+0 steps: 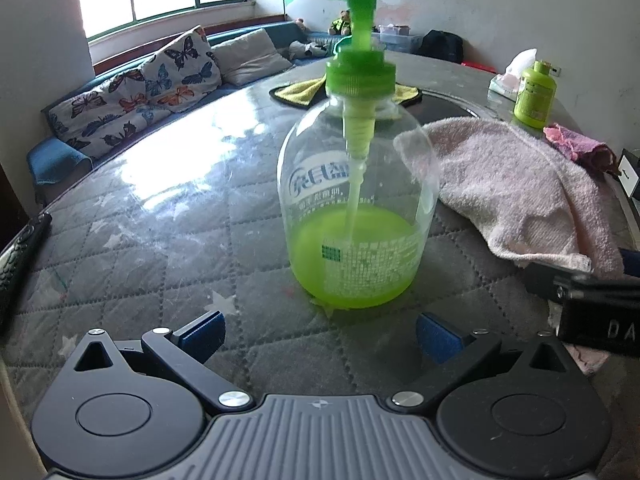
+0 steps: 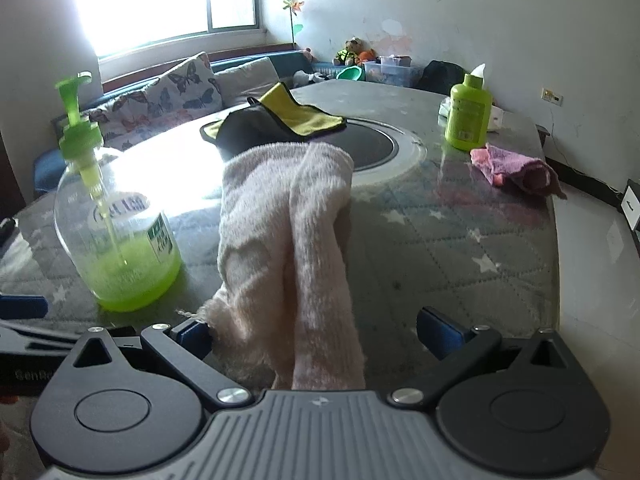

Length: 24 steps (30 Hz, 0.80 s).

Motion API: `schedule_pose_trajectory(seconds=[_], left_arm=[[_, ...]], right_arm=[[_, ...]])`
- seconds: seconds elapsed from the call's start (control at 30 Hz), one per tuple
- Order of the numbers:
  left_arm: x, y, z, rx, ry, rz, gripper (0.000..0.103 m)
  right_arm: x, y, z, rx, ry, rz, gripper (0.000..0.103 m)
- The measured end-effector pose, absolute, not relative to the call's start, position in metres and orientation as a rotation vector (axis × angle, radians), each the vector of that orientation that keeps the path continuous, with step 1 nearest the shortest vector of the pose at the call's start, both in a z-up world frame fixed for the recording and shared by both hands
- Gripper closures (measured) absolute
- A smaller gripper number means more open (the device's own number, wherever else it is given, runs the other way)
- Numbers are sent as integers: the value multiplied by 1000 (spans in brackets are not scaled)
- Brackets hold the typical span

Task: Clean container
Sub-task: 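Close the right tool on the end of the pink towel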

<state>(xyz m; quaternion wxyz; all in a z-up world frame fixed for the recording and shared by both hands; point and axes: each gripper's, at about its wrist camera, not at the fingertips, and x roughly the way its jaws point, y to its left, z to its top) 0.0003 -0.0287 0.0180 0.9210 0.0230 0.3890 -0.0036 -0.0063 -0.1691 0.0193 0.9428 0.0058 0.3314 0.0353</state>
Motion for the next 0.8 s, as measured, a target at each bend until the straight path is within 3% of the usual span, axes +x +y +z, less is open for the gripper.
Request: schedule_pose_trajectory(seconds=[0.73, 0.8], left_arm=[[4, -34, 29, 67, 766, -83, 0], [5, -35, 30, 76, 760, -87, 0]], right_arm=[[42, -169, 31, 84, 679, 102, 0], [48, -168, 28, 84, 690, 107, 4]])
